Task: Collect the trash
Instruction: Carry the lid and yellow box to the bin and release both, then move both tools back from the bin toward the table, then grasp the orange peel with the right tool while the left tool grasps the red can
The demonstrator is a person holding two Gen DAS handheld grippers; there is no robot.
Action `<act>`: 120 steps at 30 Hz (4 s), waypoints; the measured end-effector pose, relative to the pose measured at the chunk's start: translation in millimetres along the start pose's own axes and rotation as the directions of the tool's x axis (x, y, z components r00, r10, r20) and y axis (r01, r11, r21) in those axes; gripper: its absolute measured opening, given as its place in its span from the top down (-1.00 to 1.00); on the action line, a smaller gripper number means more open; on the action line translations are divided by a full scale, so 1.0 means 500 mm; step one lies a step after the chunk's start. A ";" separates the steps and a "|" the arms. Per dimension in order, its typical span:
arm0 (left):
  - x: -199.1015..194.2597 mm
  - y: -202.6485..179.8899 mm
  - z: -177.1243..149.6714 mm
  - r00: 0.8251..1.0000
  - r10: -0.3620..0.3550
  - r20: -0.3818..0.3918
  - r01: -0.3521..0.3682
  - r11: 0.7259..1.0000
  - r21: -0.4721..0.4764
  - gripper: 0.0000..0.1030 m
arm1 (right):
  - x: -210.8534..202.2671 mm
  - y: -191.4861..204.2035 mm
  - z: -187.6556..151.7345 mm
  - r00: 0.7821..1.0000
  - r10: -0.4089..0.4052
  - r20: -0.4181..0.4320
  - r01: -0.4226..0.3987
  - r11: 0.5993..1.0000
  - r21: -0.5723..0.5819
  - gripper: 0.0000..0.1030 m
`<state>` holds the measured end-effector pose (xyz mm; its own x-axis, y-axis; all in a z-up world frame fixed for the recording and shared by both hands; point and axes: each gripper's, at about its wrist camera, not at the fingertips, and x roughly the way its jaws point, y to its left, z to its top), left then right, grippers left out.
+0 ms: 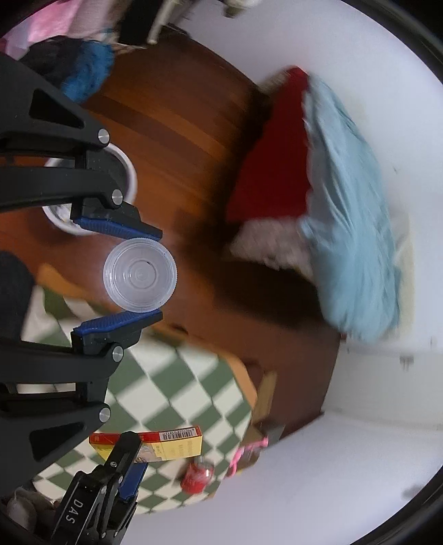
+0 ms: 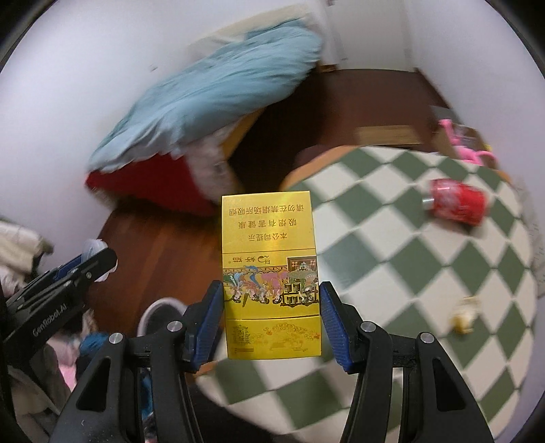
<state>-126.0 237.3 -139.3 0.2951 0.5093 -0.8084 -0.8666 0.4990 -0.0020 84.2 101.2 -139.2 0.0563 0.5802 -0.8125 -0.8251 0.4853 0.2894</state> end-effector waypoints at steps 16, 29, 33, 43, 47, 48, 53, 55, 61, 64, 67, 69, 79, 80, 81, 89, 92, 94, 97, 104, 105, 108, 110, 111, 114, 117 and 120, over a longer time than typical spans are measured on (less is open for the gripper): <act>0.272 0.429 -0.232 0.925 0.011 -0.380 -0.164 0.914 -0.372 0.29 | 0.402 0.414 -0.178 0.931 0.072 -0.359 -0.148 0.971 -0.188 -0.13; 0.317 0.537 -0.276 0.897 0.052 -0.439 -0.272 0.848 -0.455 -0.83 | 0.710 0.510 -0.266 0.822 0.002 -0.569 -0.161 0.960 -0.228 -0.14; 0.308 0.546 -0.296 0.876 0.148 -0.459 -0.359 0.836 -0.416 -0.83 | 0.755 0.515 -0.286 0.800 0.022 -0.600 -0.182 0.961 -0.208 -0.73; 0.277 0.510 -0.307 0.868 0.202 -0.453 -0.391 0.842 -0.373 -0.83 | 0.732 0.517 -0.306 0.817 -0.070 -0.572 -0.124 0.948 -0.294 -1.00; 0.248 0.492 -0.297 0.880 0.210 -0.426 -0.380 0.850 -0.365 -0.83 | 0.695 0.511 -0.295 0.833 -0.094 -0.546 -0.111 0.937 -0.331 -1.00; 0.242 0.488 -0.295 0.883 0.209 -0.421 -0.375 0.853 -0.364 -0.83 | 0.684 0.509 -0.292 0.836 -0.099 -0.539 -0.108 0.934 -0.340 -1.00; 0.196 0.462 -0.276 0.899 0.226 -0.376 -0.363 0.865 -0.347 -0.83 | 0.633 0.503 -0.278 0.854 -0.090 -0.512 -0.110 0.931 -0.348 -1.00; 0.175 0.452 -0.268 0.906 0.225 -0.359 -0.353 0.870 -0.345 -0.83 | 0.610 0.501 -0.272 0.862 -0.084 -0.499 -0.112 0.930 -0.350 -1.00; 0.110 0.423 -0.249 0.929 0.209 -0.306 -0.313 0.885 -0.345 -0.83 | 0.520 0.500 -0.241 0.892 -0.047 -0.450 -0.127 0.928 -0.350 -1.00; 0.067 0.408 -0.239 0.939 0.215 -0.267 -0.300 0.892 -0.339 -0.83 | 0.470 0.500 -0.230 0.904 -0.021 -0.428 -0.142 0.928 -0.345 -1.00; 0.020 0.390 -0.229 0.949 0.221 -0.226 -0.288 0.899 -0.329 -0.83 | 0.410 0.501 -0.216 0.917 0.015 -0.399 -0.163 0.926 -0.340 -1.00; -0.008 0.376 -0.223 0.954 0.223 -0.201 -0.280 0.903 -0.325 -0.83 | 0.369 0.501 -0.206 0.925 0.043 -0.377 -0.180 0.925 -0.335 -1.00; -0.107 0.261 -0.184 0.975 0.201 -0.092 -0.218 0.939 -0.264 -0.83 | 0.158 0.451 -0.164 0.938 0.197 -0.286 -0.274 0.925 -0.263 -1.00; -0.103 0.234 -0.179 0.979 0.186 -0.082 -0.201 0.948 -0.246 -0.83 | 0.138 0.436 -0.160 0.938 0.209 -0.275 -0.279 0.928 -0.246 -1.00; -0.094 0.210 -0.175 0.983 0.169 -0.076 -0.183 0.956 -0.230 -0.83 | 0.118 0.418 -0.157 0.941 0.217 -0.261 -0.278 0.933 -0.228 -1.00; 0.072 -0.063 -0.168 0.984 -0.026 -0.177 0.018 0.999 -0.045 -1.00 | 0.007 0.153 -0.145 0.977 0.129 -0.169 -0.138 0.989 -0.047 -1.00; 0.141 -0.196 -0.171 0.973 -0.048 -0.224 0.058 0.997 0.041 -1.00 | -0.005 0.008 -0.153 0.985 0.032 -0.172 -0.024 0.999 0.048 -1.00; 0.184 -0.266 -0.178 0.964 -0.059 -0.259 0.083 0.993 0.083 -1.00 | -0.014 -0.104 -0.163 0.984 -0.030 -0.177 0.054 0.990 0.132 -1.00; 0.247 -0.366 -0.192 0.950 -0.054 -0.307 0.103 0.984 0.144 -1.00 | -0.023 -0.248 -0.171 0.977 -0.105 -0.184 0.147 0.960 0.239 -1.00; 0.324 -0.500 -0.198 0.936 -0.015 -0.353 0.109 0.962 0.249 -1.00 | 0.012 -0.504 -0.163 0.964 -0.198 -0.177 0.257 0.861 0.439 -0.87; 0.325 -0.506 -0.198 0.936 -0.011 -0.352 0.108 0.960 0.257 -1.00 | 0.022 -0.531 -0.159 0.963 -0.203 -0.178 0.264 0.847 0.460 -0.74; 0.329 -0.523 -0.192 0.939 0.002 -0.345 0.100 0.955 0.278 -1.00 | 0.053 -0.582 -0.147 0.966 -0.191 -0.173 0.253 0.829 0.499 -0.52; 0.330 -0.526 -0.189 0.940 0.010 -0.341 0.092 0.955 0.283 -1.00 | 0.074 -0.594 -0.135 0.968 -0.190 -0.162 0.246 0.836 0.490 -0.37; 0.331 -0.528 -0.188 0.940 0.015 -0.341 0.089 0.954 0.286 -1.00 | 0.082 -0.594 -0.130 0.967 -0.196 -0.160 0.250 0.843 0.477 -0.21; 0.332 -0.539 -0.187 0.942 0.026 -0.335 0.083 0.948 0.307 -1.00 | 0.110 -0.586 -0.118 0.964 -0.217 -0.155 0.264 0.868 0.421 0.21; 0.339 -0.568 -0.181 0.947 0.040 -0.318 0.079 0.932 0.353 -1.00 | 0.112 -0.566 -0.108 0.952 -0.272 -0.137 0.304 0.883 0.358 0.49; 0.335 -0.602 -0.172 0.955 0.049 -0.294 0.076 0.913 0.402 -1.00 | 0.105 -0.572 -0.103 0.960 -0.252 -0.122 0.279 0.891 0.358 0.65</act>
<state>149.8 112.1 -324.8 0.1206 0.3049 -0.9447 -0.6066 0.7760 0.1730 294.2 -40.9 -290.8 0.1930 0.3550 -0.9147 -0.5185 0.8283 0.2120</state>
